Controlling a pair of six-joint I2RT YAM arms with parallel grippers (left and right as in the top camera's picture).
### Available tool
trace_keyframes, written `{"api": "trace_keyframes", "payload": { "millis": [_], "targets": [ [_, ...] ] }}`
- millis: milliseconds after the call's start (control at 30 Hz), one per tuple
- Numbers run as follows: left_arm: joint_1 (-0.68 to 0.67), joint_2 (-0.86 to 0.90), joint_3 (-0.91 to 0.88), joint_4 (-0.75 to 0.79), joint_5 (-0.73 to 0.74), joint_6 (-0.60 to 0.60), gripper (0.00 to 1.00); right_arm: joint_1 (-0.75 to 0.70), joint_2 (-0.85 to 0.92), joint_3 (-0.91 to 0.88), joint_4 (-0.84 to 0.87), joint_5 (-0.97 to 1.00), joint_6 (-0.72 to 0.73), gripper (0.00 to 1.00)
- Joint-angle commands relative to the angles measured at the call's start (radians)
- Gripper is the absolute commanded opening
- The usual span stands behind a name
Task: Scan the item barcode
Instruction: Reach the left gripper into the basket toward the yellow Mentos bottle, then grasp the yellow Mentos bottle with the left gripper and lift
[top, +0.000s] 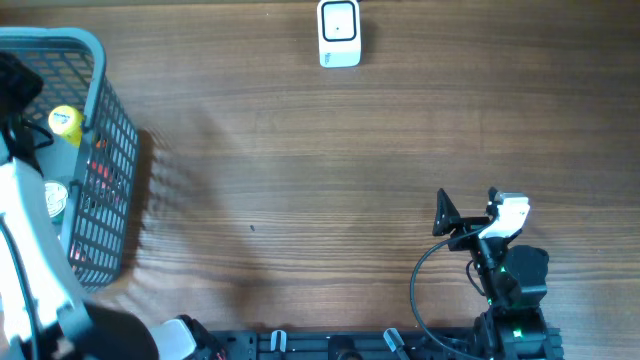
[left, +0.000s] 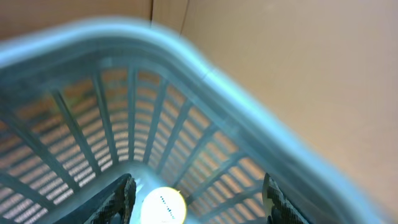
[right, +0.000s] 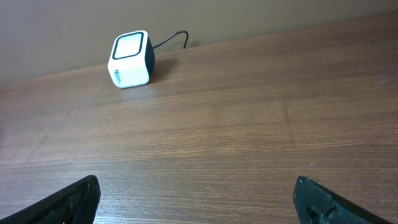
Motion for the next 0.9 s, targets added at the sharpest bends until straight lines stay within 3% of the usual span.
{"api": "trace_keyframes", "payload": {
  "millis": [0, 167, 200, 233, 633, 867],
  "targets": [
    [-0.011, -0.133, 0.012, -0.003, 0.007, -0.021, 0.59, -0.004, 0.005, -0.001, 0.008, -0.002, 0.011, 1.00],
    [-0.008, -0.162, 0.012, -0.052, -0.081, -0.020, 0.71, -0.004, 0.005, -0.001, 0.011, -0.002, 0.013, 1.00],
    [-0.008, -0.144, 0.012, -0.065, -0.092, -0.020, 0.91, -0.004, 0.005, -0.001, 0.010, -0.002, 0.014, 1.00],
    [-0.008, -0.114, 0.012, -0.072, -0.104, -0.020, 1.00, -0.004, 0.005, -0.001, 0.010, -0.002, 0.014, 1.00],
    [-0.009, 0.391, 0.012, -0.124, -0.097, -0.017, 1.00, -0.004, 0.005, -0.001, -0.001, -0.002, 0.013, 1.00],
    [-0.011, 0.498, 0.012, -0.063, -0.090, -0.017, 1.00, -0.004, 0.005, -0.001, -0.001, -0.002, 0.014, 1.00]
  ]
}}
